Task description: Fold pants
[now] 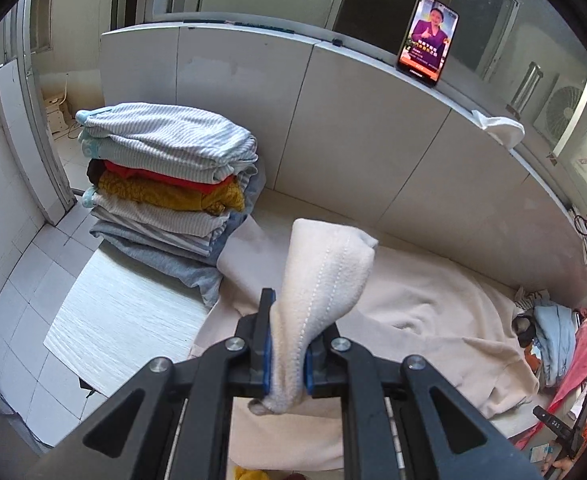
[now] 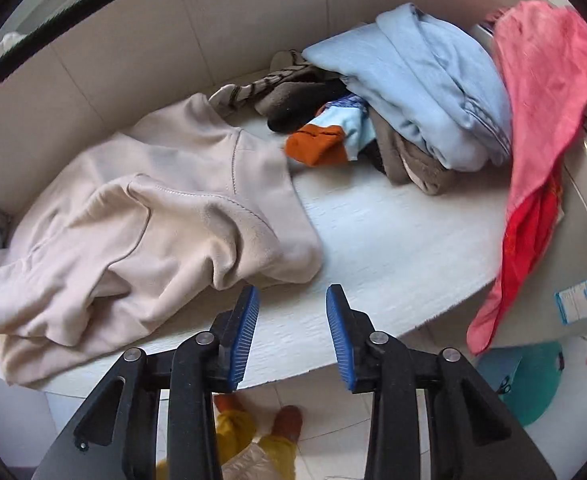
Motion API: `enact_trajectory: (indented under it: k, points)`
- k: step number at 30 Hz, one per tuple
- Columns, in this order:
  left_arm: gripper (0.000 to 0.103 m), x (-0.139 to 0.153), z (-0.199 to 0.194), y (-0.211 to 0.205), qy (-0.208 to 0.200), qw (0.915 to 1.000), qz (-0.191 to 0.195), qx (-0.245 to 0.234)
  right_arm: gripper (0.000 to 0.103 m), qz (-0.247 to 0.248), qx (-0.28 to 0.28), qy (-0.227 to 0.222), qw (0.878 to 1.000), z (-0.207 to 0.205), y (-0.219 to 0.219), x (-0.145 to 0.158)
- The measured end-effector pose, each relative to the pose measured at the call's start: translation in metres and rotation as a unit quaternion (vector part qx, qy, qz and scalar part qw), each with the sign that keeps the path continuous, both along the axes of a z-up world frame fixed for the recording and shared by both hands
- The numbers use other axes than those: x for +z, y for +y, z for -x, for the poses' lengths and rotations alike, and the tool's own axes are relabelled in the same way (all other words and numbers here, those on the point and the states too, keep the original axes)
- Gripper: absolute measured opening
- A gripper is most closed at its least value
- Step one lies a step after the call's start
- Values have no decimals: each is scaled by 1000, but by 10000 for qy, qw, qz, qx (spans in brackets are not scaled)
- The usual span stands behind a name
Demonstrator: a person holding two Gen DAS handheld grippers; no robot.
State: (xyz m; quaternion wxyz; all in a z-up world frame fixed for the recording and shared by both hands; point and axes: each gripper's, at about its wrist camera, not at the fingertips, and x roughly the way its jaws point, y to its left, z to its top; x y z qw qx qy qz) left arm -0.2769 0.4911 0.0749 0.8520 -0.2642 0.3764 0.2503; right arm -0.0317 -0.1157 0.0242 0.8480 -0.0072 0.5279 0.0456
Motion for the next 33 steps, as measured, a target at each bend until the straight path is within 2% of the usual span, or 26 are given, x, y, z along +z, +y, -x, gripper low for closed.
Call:
enact_trajectory:
  k: [2,5,7,8,13,15,17,19,23,24,25,26,28,29,30,32,33]
  points:
    - [11,-3,-4,5,-32,10000,5,-20,38,-69,318,-171,9993,1,15,16]
    - [11,2,-13,7,-106,9999,-26,-118,47,-381,1183,-203,9920,-10,60,31]
    - [11,10,-21,7,-196,9995,-100,-235,56,-558,1907,-2,9801,-22,98,26]
    - [12,14,-24,6,-255,9992,-142,-289,57,-557,2326,118,9709,-29,119,20]
    - [12,32,-37,3,-383,9970,-342,-572,57,369,3506,435,9348,-62,197,-8]
    - [12,33,-40,6,-373,9965,-375,-647,57,651,3748,425,9239,-73,216,-12]
    - [12,31,-42,12,-374,9966,-305,-671,57,916,4081,514,9069,-80,233,-17]
    - [12,27,-44,19,-373,9967,-228,-681,57,1084,4367,714,8902,-84,246,-26]
    - [12,18,-48,27,-262,9969,-189,-719,57,1348,4626,1216,8678,-89,262,-53]
    - [12,15,-49,29,-214,9972,-185,-692,49,1343,4678,1311,8637,-87,264,-59]
    - [12,13,-49,31,-197,9974,-163,-671,23,1293,4750,1389,8593,-86,266,-63]
    - [12,11,-51,32,-188,9977,-130,-642,12,1285,4799,1429,8560,-84,267,-65]
    - [12,8,-54,33,-177,9981,-103,-583,4,1368,4799,1371,8557,-84,265,-64]
    - [12,8,-57,33,-206,9982,-106,-550,4,1317,4740,1186,8625,-87,261,-56]
    - [12,11,-59,32,-274,9981,-96,-537,4,1191,4622,1016,8728,-92,255,-46]
    - [12,21,-64,31,-516,9972,-135,-515,4,772,4173,599,9035,-107,235,-14]
    - [12,28,-65,30,-658,9964,-205,-499,4,639,3993,356,9139,-111,225,1]
